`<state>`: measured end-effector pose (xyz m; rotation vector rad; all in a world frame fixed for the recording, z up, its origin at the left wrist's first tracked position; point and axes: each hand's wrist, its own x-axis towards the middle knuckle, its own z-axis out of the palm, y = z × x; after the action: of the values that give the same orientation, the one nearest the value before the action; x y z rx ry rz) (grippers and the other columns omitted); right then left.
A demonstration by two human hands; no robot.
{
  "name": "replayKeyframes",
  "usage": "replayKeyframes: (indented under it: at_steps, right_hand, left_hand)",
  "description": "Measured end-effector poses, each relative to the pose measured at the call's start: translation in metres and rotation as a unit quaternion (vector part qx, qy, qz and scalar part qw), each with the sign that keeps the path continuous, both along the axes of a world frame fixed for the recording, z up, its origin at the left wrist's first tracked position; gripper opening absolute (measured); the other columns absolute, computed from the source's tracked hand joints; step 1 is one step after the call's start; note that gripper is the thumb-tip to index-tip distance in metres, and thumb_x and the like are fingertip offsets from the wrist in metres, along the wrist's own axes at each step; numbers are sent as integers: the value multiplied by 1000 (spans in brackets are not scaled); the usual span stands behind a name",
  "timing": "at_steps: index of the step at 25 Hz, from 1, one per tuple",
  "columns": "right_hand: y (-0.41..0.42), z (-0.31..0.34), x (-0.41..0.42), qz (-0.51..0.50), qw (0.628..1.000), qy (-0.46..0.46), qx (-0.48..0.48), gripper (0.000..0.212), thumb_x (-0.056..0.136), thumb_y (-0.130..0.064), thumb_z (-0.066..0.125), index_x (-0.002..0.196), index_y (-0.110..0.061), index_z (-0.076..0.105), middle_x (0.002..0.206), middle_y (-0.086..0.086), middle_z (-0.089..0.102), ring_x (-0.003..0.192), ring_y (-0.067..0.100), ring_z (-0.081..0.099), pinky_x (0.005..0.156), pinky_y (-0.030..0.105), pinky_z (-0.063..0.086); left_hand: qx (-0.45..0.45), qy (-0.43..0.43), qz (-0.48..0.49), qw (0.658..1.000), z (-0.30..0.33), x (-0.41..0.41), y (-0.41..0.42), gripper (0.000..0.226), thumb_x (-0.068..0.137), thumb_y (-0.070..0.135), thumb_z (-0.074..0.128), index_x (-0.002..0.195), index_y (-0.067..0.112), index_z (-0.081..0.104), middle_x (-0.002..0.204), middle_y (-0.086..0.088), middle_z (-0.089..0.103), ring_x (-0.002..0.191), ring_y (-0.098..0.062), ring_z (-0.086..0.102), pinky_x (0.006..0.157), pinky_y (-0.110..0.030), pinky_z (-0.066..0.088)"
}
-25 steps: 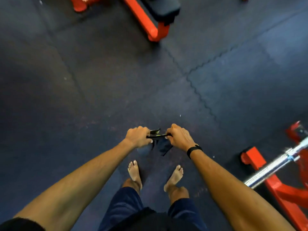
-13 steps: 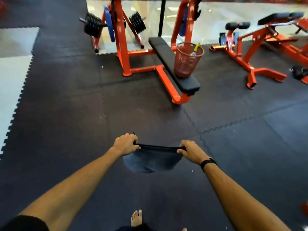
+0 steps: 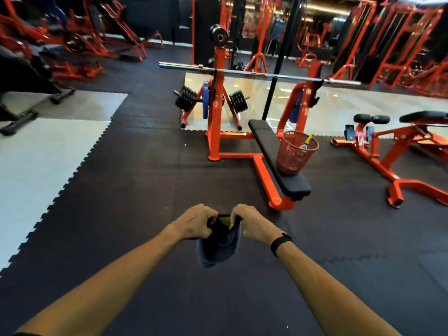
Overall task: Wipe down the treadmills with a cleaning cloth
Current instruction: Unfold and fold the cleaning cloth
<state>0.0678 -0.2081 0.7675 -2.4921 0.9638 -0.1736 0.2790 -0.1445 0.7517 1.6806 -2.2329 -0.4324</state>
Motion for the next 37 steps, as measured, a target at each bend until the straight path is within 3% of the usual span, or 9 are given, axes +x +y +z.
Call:
replayKeyframes:
  at_steps: [6, 11, 14, 17, 21, 26, 30, 34, 37]
  right_hand:
    - [4, 23, 21, 32, 998, -60, -11, 28, 77, 12, 51, 87, -9, 67, 95, 3, 63, 91, 22, 60, 83, 39, 51]
    - [19, 16, 40, 105, 992, -68, 4, 20, 82, 9, 65, 86, -9, 72, 107, 4, 71, 115, 7, 53, 99, 11, 35]
    - [32, 15, 65, 143, 986, -62, 53, 13, 85, 6, 61, 79, -5, 64, 83, 13, 71, 77, 33, 67, 71, 44, 54]
    - [45, 20, 96, 192, 977, -70, 52, 19, 79, 9, 58, 72, -9, 59, 73, 7, 66, 69, 14, 58, 65, 35, 47]
    - [65, 35, 142, 212, 970, -109, 54, 27, 79, 10, 60, 80, -14, 70, 82, -9, 68, 82, -4, 61, 73, 9, 45]
    - [99, 59, 217, 289, 949, -122, 38, 15, 85, -3, 72, 90, -16, 74, 97, 0, 69, 91, 12, 63, 78, 14, 48]
    - [114, 75, 275, 322, 939, -120, 17, 14, 83, -4, 73, 88, -17, 74, 96, 0, 69, 91, 14, 64, 80, 24, 52]
    - [106, 73, 319, 309, 946, -96, 16, 18, 82, -3, 77, 84, -18, 68, 89, -2, 68, 83, 8, 61, 74, 24, 46]
    - [115, 65, 351, 303, 949, -85, 30, 22, 82, -6, 80, 84, -17, 61, 87, -2, 65, 79, 5, 59, 70, 22, 45]
  left_hand:
    - [-45, 119, 40, 991, 26, -7, 18, 17, 62, -2, 59, 57, 4, 44, 54, -8, 48, 53, -7, 35, 50, -36, 31]
    - [-55, 195, 131, 970, 27, 2, 62, 17, 60, -5, 56, 57, 2, 41, 56, 0, 39, 57, -9, 33, 51, -39, 29]
    - [-52, 210, 176, 960, 29, 8, 97, 15, 60, -3, 55, 59, 3, 41, 58, 0, 39, 58, -10, 32, 52, -40, 29]
    - [-41, 151, 246, 957, 37, 28, 136, 10, 62, 9, 58, 65, 14, 50, 60, 3, 54, 56, -13, 47, 56, -32, 40]
    - [-61, -66, 309, 947, 42, 72, 187, 20, 71, 16, 46, 81, 22, 62, 80, 4, 69, 76, -21, 62, 65, -33, 50]
    - [36, -169, 329, 928, 29, 118, 230, 24, 77, 11, 49, 96, 17, 63, 107, 0, 61, 81, -26, 58, 59, -35, 37]
    - [103, -146, 362, 915, 22, 162, 260, 13, 79, 18, 56, 91, 20, 56, 111, 3, 57, 63, -15, 43, 52, -27, 31]
    - [61, -22, 420, 905, 48, 235, 295, 39, 80, 23, 69, 119, 23, 65, 112, 4, 58, 102, -17, 55, 74, -29, 40]
    - [23, -5, 442, 897, 68, 269, 317, 42, 81, 38, 76, 121, 27, 65, 102, 12, 54, 100, -14, 54, 74, -28, 34]
